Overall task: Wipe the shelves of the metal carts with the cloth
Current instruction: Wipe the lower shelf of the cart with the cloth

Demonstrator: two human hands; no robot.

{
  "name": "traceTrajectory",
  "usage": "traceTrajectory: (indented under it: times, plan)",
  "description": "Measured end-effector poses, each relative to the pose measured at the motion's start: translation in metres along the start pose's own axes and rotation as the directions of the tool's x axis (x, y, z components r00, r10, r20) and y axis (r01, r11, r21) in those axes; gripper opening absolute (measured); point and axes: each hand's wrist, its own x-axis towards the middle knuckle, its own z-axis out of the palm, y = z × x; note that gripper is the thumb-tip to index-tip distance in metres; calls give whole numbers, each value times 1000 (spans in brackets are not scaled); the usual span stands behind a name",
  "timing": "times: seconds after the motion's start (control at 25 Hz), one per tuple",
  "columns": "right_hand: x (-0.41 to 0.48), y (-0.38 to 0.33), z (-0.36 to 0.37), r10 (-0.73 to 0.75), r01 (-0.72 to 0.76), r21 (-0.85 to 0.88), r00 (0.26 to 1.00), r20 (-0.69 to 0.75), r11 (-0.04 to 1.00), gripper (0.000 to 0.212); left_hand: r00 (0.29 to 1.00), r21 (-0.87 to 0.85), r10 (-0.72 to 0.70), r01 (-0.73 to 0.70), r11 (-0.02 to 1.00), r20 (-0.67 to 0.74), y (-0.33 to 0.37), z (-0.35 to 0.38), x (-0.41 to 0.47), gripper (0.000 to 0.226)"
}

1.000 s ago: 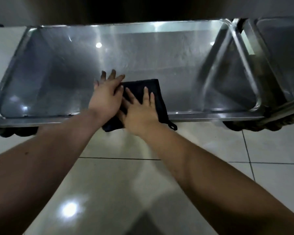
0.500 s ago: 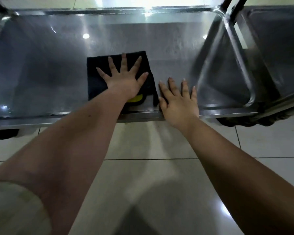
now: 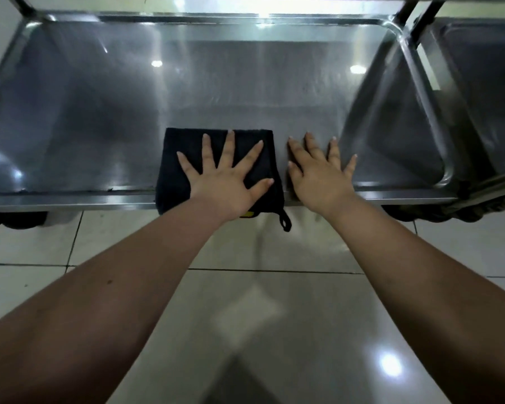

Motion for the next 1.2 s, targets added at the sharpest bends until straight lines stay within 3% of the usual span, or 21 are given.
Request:
traceTrajectory:
  times: [0.12,0.28,0.6,0.96,1.2]
  plan:
    - [3,-41,-3,-114,115,150,993,-19,982,50,997,25,-49,51,998,-51,-35,-4,-3,72]
    - [15,-106,7,-266,267,22,963,-49,963,52,991,3,-132,132,991,-10,-98,-10,-21,74]
    - [22,-141,31,-190,191,-147,981,21,970,61,972,-4,-230,230,973,42,-201,-17,-29,79]
    - [25,-139,38,-168,164,-145,986,-14,976,59,994,29,-97,98,995,-52,-143,-3,-12,80]
    - [22,-139,35,-183,182,-135,983,3,974,59,967,-45,-250,248,968,-49,-234,-12,-25,81]
